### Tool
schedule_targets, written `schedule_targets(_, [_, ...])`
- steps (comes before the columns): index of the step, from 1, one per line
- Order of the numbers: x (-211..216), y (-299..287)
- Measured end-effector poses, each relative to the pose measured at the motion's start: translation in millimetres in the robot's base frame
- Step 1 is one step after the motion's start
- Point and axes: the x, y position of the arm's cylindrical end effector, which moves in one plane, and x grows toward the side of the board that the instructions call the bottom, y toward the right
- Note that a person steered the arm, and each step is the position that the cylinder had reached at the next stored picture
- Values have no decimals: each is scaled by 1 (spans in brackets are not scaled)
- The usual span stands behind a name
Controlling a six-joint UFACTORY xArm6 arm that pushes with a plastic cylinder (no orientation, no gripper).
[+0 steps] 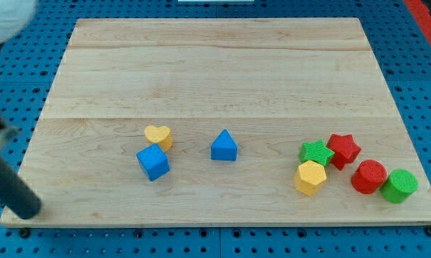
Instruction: Move the blue blocks horizontally to the yellow heart
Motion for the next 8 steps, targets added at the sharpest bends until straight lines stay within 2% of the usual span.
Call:
schedule_targets(1, [-27, 32])
schedule_targets(2, [-49, 120])
schedule_targets(3, [-73, 150])
schedule_targets(4, [-73, 194])
schedule_targets(5, [-73, 281])
schedule_targets(6, [-68, 272])
schedule_targets(7, [-67, 222])
schedule_targets(8, [-99, 268])
